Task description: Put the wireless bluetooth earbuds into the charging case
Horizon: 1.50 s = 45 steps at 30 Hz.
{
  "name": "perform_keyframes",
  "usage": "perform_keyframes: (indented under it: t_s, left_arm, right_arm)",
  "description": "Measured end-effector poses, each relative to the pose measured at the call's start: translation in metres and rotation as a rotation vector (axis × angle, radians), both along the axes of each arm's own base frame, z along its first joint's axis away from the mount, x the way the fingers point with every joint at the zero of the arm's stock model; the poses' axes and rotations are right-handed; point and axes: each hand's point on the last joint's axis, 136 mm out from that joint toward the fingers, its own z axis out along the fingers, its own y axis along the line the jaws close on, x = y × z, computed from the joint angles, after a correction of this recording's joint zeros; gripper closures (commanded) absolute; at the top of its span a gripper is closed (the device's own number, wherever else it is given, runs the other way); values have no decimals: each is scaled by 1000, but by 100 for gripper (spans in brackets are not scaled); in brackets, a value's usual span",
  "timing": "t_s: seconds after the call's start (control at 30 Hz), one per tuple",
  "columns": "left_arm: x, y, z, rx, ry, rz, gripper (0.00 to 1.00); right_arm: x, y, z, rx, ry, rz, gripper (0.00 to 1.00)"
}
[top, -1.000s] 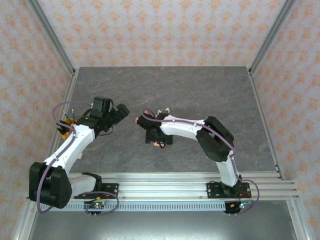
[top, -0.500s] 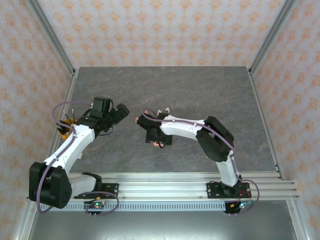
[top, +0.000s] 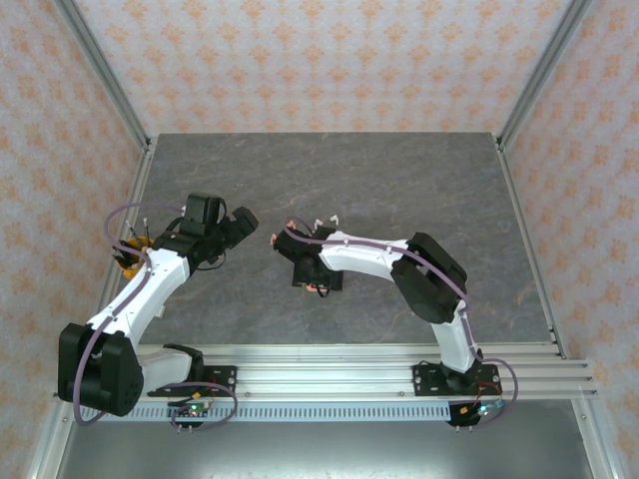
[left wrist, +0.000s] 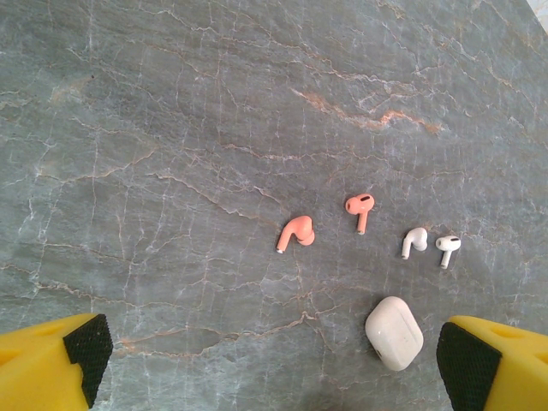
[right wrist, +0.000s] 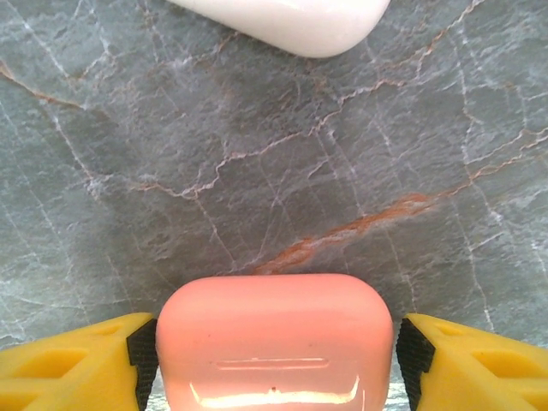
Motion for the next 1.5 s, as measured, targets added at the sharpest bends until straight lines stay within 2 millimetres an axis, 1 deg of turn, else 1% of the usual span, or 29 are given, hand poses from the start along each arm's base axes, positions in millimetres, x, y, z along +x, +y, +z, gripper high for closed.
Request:
perform_keyframes:
  t_s: [0.23,0.63,0.93,1.27,1.5]
  left_arm:
    - [0,0,0,0,0,0,0]
    - [0,0,0,4,0,-3,0]
    - [-3,6,-1,38,8,4,0]
    - [-6,8,12,38,-32,11,0]
    - [-7,8,10,39,-29,12,0]
  right_arm:
    - [-4,3,0,-3,-3,7,26]
    - [-2,-1,-5,-32,-19,5,27]
    - [-1,0,-5,-42,-26,1,27]
    - [0,0,-5,-40,-25,-7,28]
    - [0,1,-5,-38,-26,-16,32]
